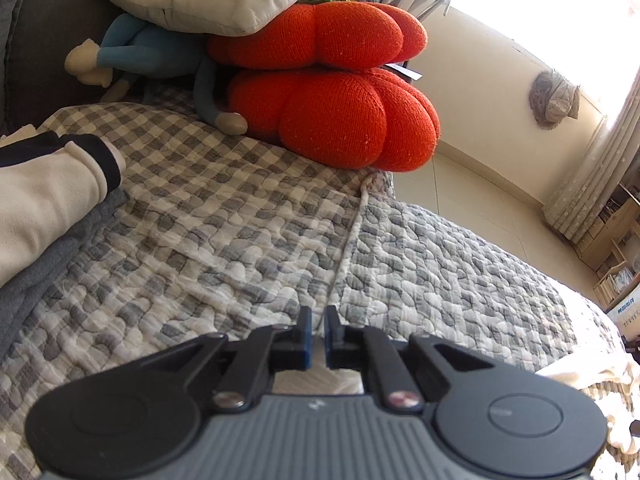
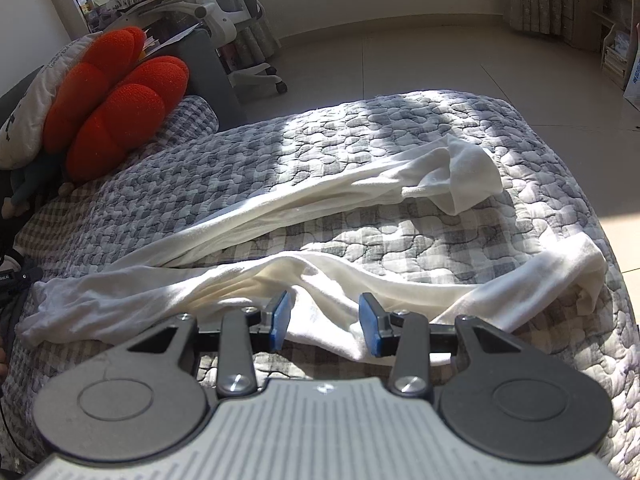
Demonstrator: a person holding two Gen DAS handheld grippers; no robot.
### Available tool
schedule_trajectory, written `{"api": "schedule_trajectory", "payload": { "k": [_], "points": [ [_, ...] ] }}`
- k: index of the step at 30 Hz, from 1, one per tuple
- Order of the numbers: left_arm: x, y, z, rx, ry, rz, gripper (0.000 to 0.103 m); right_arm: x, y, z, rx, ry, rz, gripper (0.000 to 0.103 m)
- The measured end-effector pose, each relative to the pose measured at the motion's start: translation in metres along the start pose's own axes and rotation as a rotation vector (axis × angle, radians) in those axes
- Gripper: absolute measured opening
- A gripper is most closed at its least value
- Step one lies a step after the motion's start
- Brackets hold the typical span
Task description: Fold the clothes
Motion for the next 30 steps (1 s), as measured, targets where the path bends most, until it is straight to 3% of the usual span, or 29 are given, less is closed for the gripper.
{"api": "schedule_trajectory", "payload": {
  "k": [9,12,14,16,22,26,28,30],
  "points": [
    [-0.002,0.008,0.073,-0.115,-0.117,0.047,0.000,0.000,-0.026,0.009,-0.029,-0.015,-0.060,0.042],
    [-0.003,0.009,0.061,-0.076,-0.076,0.057,0.002,-0.001,-0.026,0.009,-0.027,-0.012,-0.061,0.042],
    [-0.003,0.010,0.044,-0.041,-0.031,0.050,0.010,-0.002,-0.023,0.009,-0.022,-0.012,-0.055,0.042],
    [-0.004,0.010,0.036,-0.001,-0.030,0.023,0.026,-0.001,-0.020,0.009,-0.015,-0.012,-0.052,0.043],
    [0.002,0.001,0.013,0.046,-0.046,-0.031,0.047,-0.001,-0.012,0.007,-0.007,-0.011,-0.034,0.046],
    [-0.001,-0.012,-0.011,0.080,-0.017,-0.079,0.044,0.000,-0.012,0.006,-0.010,-0.012,-0.039,0.046],
    [-0.005,-0.019,-0.020,0.096,0.012,-0.111,0.023,0.000,-0.013,0.007,-0.013,-0.016,-0.045,0.046],
    [-0.008,-0.024,-0.024,0.106,0.037,-0.134,0.014,0.001,-0.015,0.008,-0.018,-0.022,-0.050,0.046]
  ]
}}
Point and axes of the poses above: each gripper's, at about its wrist camera, not at the fingertips, and z roughly against the way its jaws point, y to its left, x to its top, the point moved 1 cm from there along -z, roughly the way its jaws point, and after that the axes turned 1 degree about -z, right-handed, at the moved point
